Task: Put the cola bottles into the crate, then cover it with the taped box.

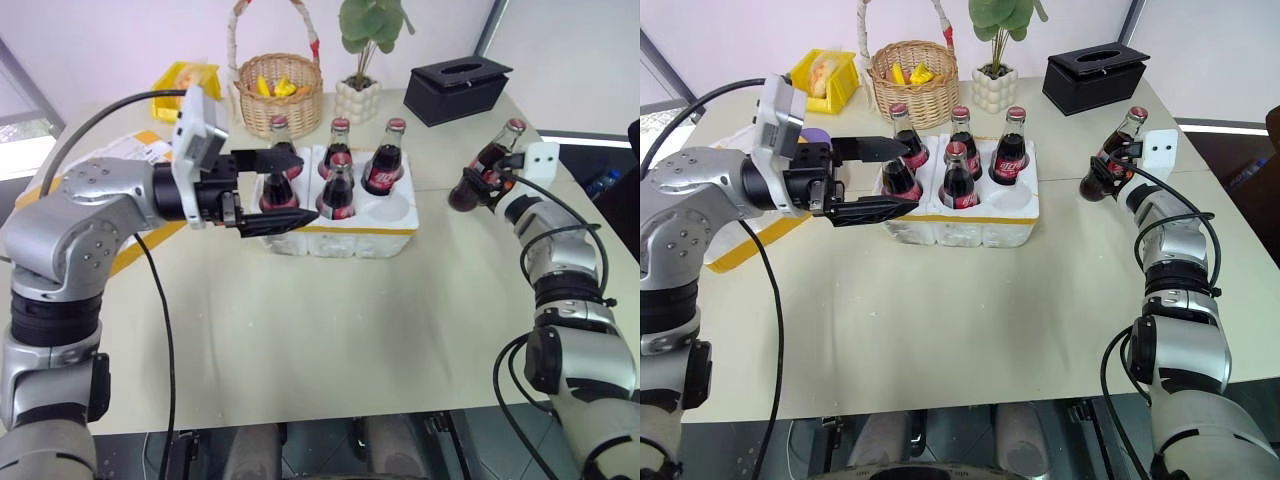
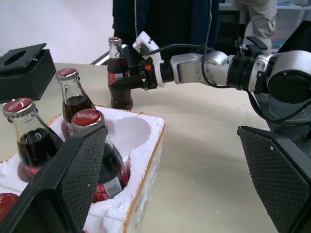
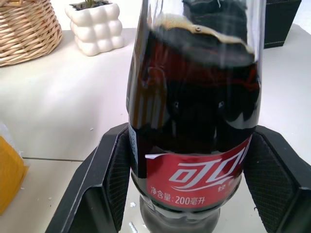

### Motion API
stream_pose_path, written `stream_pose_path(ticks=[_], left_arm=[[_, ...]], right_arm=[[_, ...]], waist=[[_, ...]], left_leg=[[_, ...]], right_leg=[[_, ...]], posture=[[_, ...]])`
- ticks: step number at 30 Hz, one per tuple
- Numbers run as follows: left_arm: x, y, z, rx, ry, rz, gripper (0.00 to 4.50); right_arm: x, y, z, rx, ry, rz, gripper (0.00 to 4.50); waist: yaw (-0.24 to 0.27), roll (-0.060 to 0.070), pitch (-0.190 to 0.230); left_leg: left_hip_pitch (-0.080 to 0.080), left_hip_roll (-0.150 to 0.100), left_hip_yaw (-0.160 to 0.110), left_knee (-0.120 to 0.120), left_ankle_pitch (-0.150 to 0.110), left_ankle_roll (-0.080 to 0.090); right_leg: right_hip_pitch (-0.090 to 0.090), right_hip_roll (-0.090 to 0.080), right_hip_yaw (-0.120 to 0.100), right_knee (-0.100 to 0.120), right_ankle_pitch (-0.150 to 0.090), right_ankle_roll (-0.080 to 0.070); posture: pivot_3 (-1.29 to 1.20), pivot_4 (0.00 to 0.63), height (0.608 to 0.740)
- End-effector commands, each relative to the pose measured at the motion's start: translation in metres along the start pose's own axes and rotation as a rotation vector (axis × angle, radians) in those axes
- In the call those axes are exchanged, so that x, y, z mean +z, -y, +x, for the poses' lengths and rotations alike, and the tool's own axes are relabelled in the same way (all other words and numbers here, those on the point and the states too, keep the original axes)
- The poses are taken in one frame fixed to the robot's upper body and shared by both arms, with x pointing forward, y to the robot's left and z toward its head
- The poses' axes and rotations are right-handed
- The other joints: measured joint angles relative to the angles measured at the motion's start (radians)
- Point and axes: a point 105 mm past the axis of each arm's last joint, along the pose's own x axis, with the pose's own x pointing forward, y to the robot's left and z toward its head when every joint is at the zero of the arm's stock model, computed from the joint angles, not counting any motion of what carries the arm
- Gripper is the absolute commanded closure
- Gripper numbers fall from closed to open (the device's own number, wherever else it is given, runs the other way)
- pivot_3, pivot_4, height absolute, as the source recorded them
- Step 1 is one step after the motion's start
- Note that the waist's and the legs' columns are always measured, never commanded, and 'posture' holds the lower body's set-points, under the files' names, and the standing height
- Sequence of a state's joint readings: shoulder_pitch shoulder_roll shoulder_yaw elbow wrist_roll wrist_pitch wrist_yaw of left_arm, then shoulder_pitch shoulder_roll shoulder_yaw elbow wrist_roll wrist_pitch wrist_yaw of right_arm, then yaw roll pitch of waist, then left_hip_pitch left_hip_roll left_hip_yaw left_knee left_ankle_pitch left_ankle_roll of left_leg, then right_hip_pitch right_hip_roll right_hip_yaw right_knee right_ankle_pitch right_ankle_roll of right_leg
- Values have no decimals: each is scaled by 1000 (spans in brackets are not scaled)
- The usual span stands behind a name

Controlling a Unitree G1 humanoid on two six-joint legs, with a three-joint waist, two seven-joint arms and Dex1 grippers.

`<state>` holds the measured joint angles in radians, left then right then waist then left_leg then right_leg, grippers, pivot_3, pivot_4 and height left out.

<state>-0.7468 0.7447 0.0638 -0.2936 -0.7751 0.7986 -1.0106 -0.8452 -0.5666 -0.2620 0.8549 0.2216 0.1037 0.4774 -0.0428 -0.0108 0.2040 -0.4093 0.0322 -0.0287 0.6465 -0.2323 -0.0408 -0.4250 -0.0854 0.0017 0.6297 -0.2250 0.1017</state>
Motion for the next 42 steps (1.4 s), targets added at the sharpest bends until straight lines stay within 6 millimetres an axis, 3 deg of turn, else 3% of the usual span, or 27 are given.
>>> stream_pose_path(ticks=[1, 8, 12, 17, 21, 32, 42], left_arm=[[1, 0, -8, 0, 0, 17, 0], [-4, -1, -8, 7, -6, -1, 0], [-8, -4, -8, 10, -8, -12, 0], [-11, -8, -8, 17, -10, -17, 0], [-11, -9, -8, 20, -7, -13, 0], [-11, -11, -12, 43, -12, 0, 0], [-10, -9, -15, 34, -21, 9, 0]], right_arm=[[47, 2, -13, 4, 136, -116, 1834], [111, -15, -48, 57, 246, -213, 1834], [143, -47, -66, 172, 295, -158, 1834], [156, -95, -78, 339, 299, -107, 1834], [153, -124, -80, 430, 285, -36, 1834], [119, -164, -83, 559, 185, -35, 1834], [83, -162, -80, 548, 104, -106, 1834]], waist=[[1, 1, 0], [0, 6, 3], [-1, 6, 3], [1, 6, 3], [4, 6, 3], [10, 6, 3], [8, 5, 3]], left_leg=[[0, 0, 0, 0, 0, 0], [-2, 0, 0, 0, 0, 0], [-1, 1, -1, -1, 0, 0], [-1, 2, 0, 0, 0, 0], [-1, 2, 0, 0, 0, 0], [-2, 2, -1, 0, 0, 0], [-2, 2, -1, 0, 0, 0]], right_leg=[[0, 0, 0, 0, 0, 0], [-3, 0, 0, 1, 0, 1], [-3, 2, 0, 2, 0, 1], [-3, 3, 0, 2, 0, -1], [-3, 2, 1, 2, -1, -1], [-3, 2, 1, 1, 0, 0], [-3, 3, 1, 1, -2, -3]], posture=[[0, 150, 740], [0, 150, 740], [0, 150, 740], [0, 150, 740], [0, 150, 740], [0, 150, 740], [0, 150, 740]])
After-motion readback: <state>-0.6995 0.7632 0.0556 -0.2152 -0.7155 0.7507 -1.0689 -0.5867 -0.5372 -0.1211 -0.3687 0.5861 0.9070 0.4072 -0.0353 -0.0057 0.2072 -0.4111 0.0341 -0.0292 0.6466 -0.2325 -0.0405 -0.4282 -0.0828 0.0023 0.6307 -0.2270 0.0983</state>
